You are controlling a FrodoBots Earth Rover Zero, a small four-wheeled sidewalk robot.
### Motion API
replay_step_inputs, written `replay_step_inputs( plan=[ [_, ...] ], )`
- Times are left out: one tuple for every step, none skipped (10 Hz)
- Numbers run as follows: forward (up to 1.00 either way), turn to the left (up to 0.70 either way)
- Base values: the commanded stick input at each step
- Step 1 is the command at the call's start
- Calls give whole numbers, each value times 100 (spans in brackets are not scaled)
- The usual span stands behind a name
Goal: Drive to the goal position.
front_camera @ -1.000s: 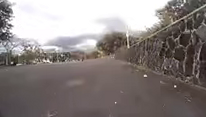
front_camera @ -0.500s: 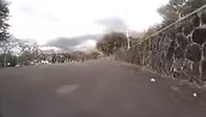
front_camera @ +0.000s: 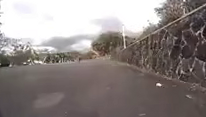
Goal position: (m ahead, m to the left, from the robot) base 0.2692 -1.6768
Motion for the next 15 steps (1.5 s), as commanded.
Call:
replay_step_inputs(
  plan=[
    [100, 0],
    [100, 0],
    [100, 0],
    [100, 0],
    [100, 0],
    [100, 0],
    [100, 3],
    [100, 11],
    [100, 19],
    [100, 10],
    [100, 4],
    [100, 0],
    [100, 0],
    [100, 0],
    [100, 0]
  ],
)
